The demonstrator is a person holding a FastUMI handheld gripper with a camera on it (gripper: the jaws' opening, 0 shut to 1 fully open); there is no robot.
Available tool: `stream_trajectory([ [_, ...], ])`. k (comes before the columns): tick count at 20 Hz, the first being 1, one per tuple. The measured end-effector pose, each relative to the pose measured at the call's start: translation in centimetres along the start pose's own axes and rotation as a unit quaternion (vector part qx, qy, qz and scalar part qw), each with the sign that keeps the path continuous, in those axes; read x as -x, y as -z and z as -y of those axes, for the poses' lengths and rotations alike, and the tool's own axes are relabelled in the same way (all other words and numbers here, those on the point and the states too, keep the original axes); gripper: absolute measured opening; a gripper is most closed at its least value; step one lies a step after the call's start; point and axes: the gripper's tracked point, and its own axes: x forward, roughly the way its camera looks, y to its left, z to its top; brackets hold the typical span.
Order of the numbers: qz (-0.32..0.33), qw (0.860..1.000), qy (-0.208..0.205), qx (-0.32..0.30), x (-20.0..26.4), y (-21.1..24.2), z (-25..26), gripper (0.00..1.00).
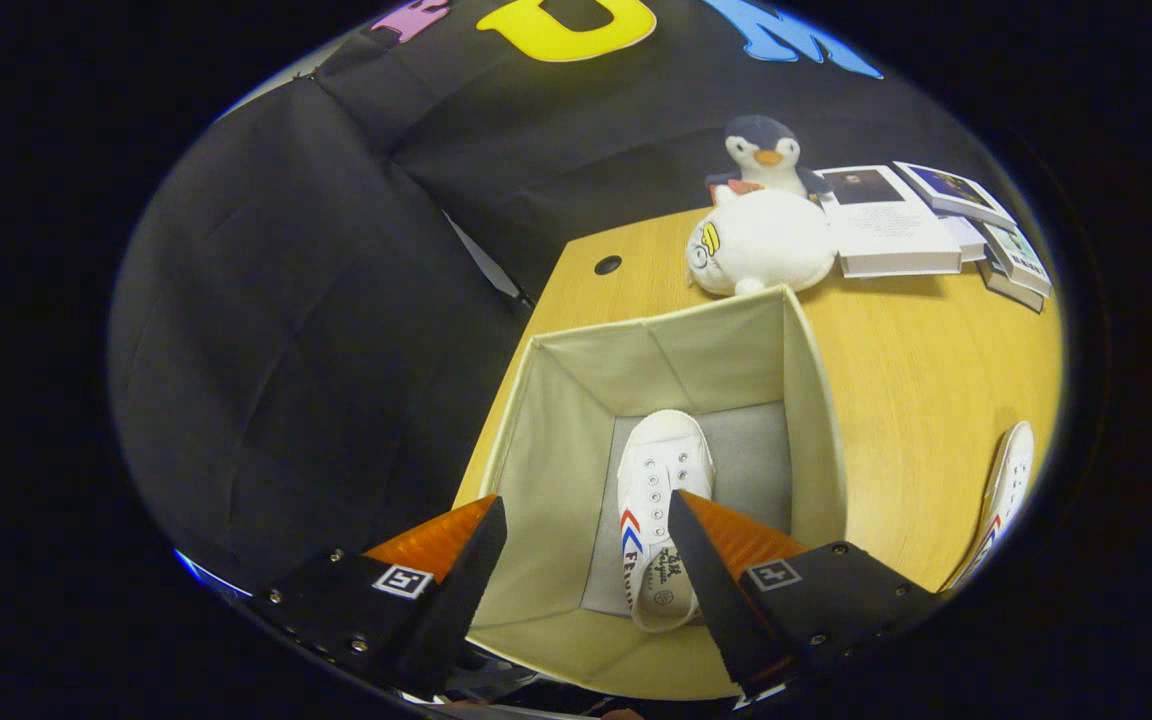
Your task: Open the storage box then place both shoes into the box .Put the left shoe in first, then the right shoe, with the right side of both shoes facing outward in a uniform manner.
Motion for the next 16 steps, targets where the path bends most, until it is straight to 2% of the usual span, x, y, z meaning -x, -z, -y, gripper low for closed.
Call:
stream_trajectory([
  [6,0.041,0.999,0.023,0.01,6.2,-1.2,4.8,0.98],
  [16,0.067,0.993,0.098,-0.012,12.6,-0.3,15.0,0.98],
])
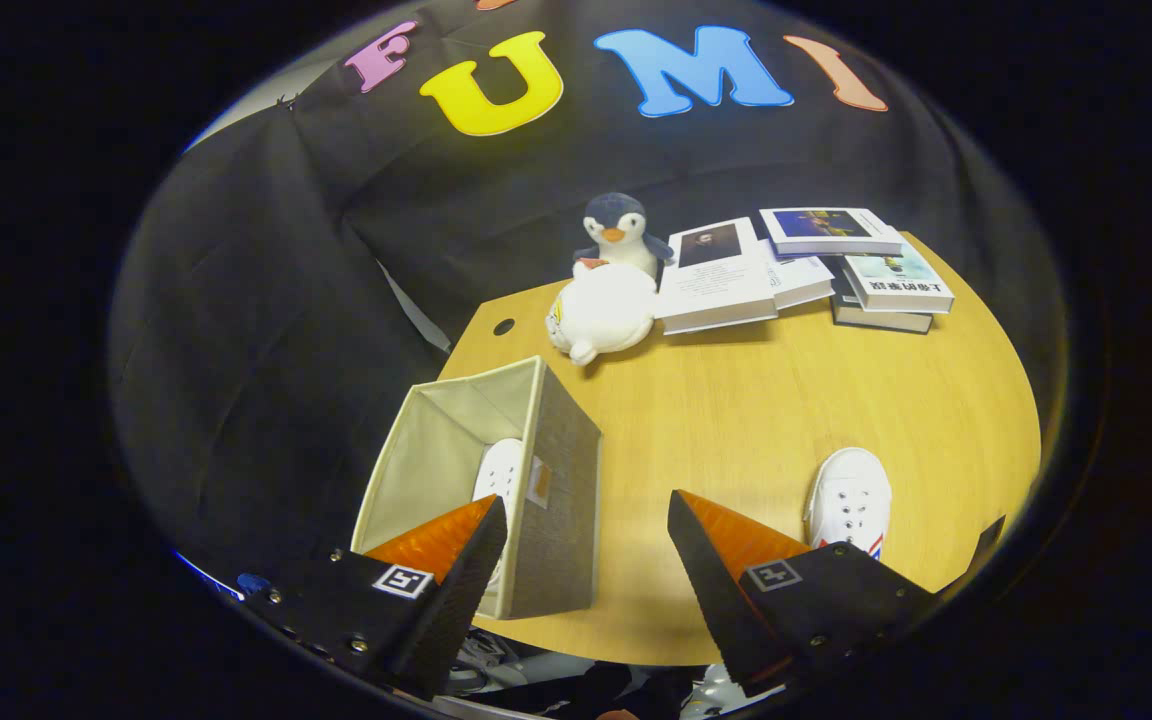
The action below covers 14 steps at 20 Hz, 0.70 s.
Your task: Open the storage box then place both shoes into the box .Put the left shoe in first, then the right shoe, with the right side of both shoes facing outward in a uniform manner.
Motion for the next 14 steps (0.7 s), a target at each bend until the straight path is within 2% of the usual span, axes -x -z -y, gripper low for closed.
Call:
stream_trajectory([
  [5,0.001,0.999,0.045,-0.004,1.3,0.8,6.1,0.98],
  [14,-0.011,0.995,0.09,-0.026,2.2,3.1,13.7,0.98],
])
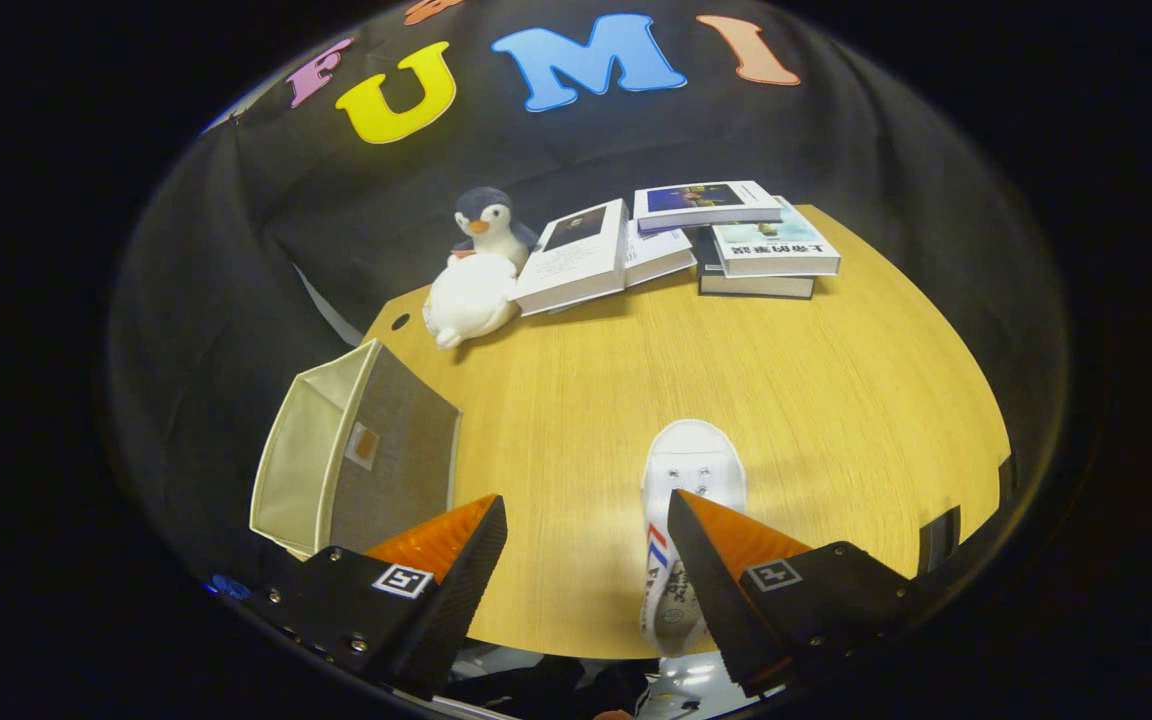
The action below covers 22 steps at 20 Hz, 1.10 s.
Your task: Open the storage box then place both shoes into the box .Put the left shoe in first, then the right shoe, with the right side of both shoes facing outward in a uniform manner.
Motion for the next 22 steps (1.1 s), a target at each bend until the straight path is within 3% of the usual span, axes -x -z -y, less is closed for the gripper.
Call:
stream_trajectory([
  [12,-0.059,0.996,0.064,-0.005,-2.5,4.0,8.2,0.98],
  [22,-0.121,0.987,0.106,0.008,-4.6,7.2,11.0,0.98],
])
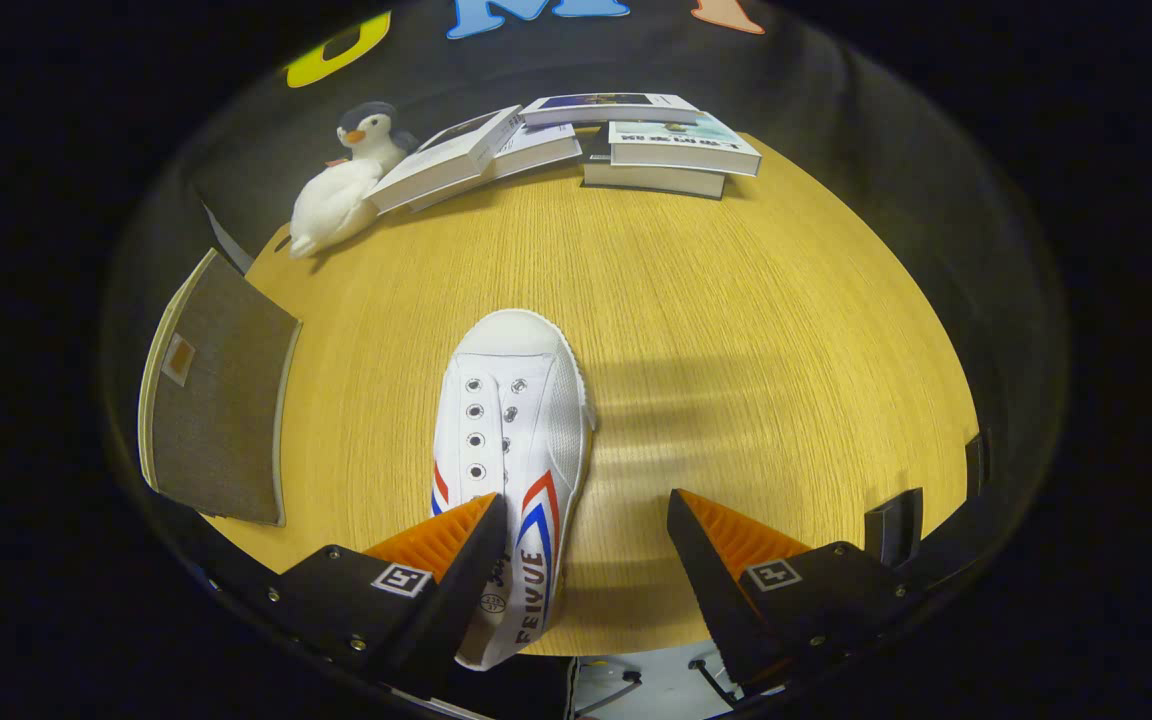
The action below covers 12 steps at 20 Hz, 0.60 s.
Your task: Open the storage box then place both shoes into the box .Put the left shoe in first, then the right shoe, with the right side of both shoes facing outward in a uniform manner.
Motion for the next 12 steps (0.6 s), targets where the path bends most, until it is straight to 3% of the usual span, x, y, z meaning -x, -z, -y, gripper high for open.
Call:
stream_trajectory([
  [7,-0.026,1.0,-0.012,0.005,-1.3,0.2,-1.3,0.94],
  [12,-0.028,0.999,-0.023,0.004,-1.4,-0.2,-2.1,0.54],
])
